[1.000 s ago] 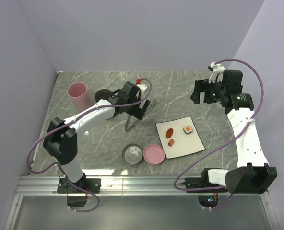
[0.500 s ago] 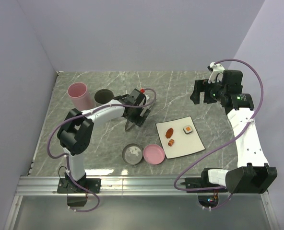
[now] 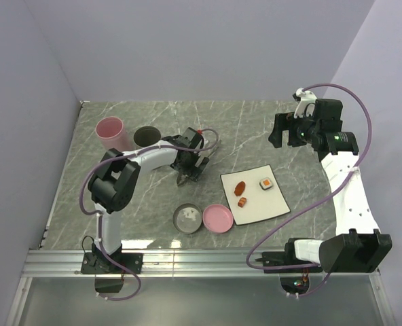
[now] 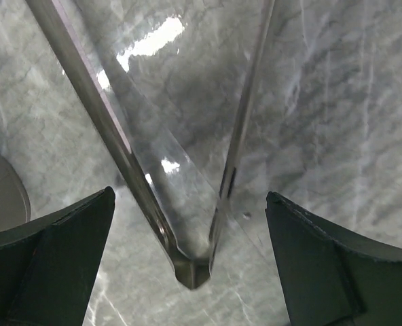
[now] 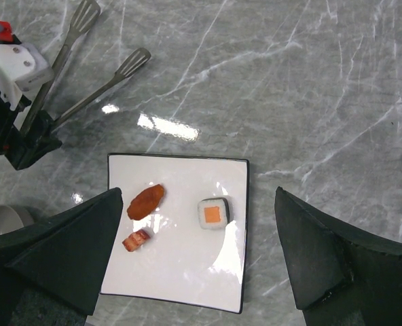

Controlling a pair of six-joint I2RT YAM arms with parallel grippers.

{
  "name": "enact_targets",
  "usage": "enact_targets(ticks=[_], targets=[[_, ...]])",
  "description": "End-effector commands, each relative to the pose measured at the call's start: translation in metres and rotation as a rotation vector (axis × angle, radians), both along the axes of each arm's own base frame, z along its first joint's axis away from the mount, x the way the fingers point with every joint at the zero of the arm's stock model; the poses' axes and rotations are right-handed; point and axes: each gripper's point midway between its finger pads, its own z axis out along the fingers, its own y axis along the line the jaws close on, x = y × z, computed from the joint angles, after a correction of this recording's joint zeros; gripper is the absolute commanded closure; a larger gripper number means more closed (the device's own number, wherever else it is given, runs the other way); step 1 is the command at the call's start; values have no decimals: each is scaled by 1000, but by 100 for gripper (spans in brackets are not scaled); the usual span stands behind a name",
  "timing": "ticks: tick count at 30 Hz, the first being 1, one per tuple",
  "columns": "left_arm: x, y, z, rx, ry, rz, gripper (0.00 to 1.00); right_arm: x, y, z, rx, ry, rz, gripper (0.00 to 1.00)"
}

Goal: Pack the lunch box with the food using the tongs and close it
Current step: Pick up the clamp at the center of the board.

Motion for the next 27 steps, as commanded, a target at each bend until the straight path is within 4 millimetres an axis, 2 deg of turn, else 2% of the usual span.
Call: enact_targets(ticks=[1,10,19,27], targets=[[18,-20,11,-65,-56,-49,1,2,1,4,-2,-11,13,0],[34,-31,1,-111,-81,-55,1,3,2,4,-2,-9,18,0],[56,-28,-5,-144,-59,-7,3,2,1,5,-5,-11,16,0],[58,-31,-15,-143,-44,-12,5,2,1,5,-5,-11,18,0]])
